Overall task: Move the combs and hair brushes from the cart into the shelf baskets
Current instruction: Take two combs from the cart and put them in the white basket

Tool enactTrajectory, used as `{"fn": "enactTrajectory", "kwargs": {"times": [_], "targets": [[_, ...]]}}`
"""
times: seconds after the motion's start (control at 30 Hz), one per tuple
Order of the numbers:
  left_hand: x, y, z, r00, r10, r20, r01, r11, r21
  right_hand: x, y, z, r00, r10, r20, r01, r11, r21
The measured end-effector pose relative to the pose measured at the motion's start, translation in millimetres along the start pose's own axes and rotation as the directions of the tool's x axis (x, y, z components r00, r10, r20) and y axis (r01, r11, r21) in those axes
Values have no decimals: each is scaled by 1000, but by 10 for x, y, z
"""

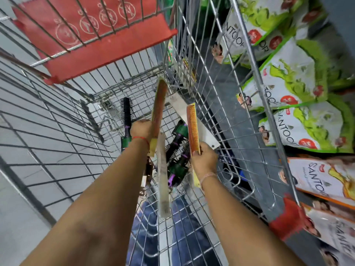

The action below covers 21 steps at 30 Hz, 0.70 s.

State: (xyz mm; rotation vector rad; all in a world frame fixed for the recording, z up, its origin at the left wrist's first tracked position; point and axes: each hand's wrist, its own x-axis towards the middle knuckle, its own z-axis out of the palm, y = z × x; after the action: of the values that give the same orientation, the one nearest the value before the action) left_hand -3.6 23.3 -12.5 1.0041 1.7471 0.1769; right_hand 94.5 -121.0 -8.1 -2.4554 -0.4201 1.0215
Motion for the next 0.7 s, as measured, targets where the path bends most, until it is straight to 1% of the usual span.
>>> {"fn": "enactTrajectory", "kwargs": {"times": [0.07,0.1,0.17,0.23,0.33,0.4,0.43,0.47,0.5,0.57,0.6,0.63,0.7], "targets": [[-57,17,-81,989,-44,138,74,974,-214,-34,-37,-75,1000,9,-2,-9,988,156],[-120,18,-132,978,-41,204,100,952,-290,-69,-81,-108,1000,5,28,-11,976,215],[-263,31,-233,947,-13,320,139,917,-375,-149,-176,-159,997,-21,74,-1,957,290],[-414,108,-366,927,41,374,119,910,-396,-273,-286,-238,997,-60,52,39,944,328],[-638,300,-591,868,132,479,60,929,-365,-509,-470,-406,989,-111,-95,139,920,366],[-822,455,-733,829,165,534,47,931,-361,-751,-600,-563,977,-104,-186,180,870,460],[-911,526,-787,809,176,560,68,919,-388,-876,-661,-641,973,-91,-213,193,828,527],[-1040,605,-834,770,207,603,81,906,-415,-1028,-703,-724,966,-73,-249,212,774,596],[-1198,705,-891,711,261,653,63,902,-428,-1182,-743,-812,958,-52,-283,233,717,657],[-1622,923,-970,551,367,750,-9,901,-435,-1532,-763,-1005,935,-9,-354,285,613,737],[-1858,1030,-952,446,399,801,-51,905,-422,-1727,-740,-1138,913,0,-408,334,572,749],[-2101,1139,-906,356,402,844,-77,912,-402,-1907,-706,-1294,882,-4,-472,396,551,735],[-2548,1328,-696,228,412,882,-64,910,-409,-2205,-595,-1636,798,9,-603,513,514,687]]}}
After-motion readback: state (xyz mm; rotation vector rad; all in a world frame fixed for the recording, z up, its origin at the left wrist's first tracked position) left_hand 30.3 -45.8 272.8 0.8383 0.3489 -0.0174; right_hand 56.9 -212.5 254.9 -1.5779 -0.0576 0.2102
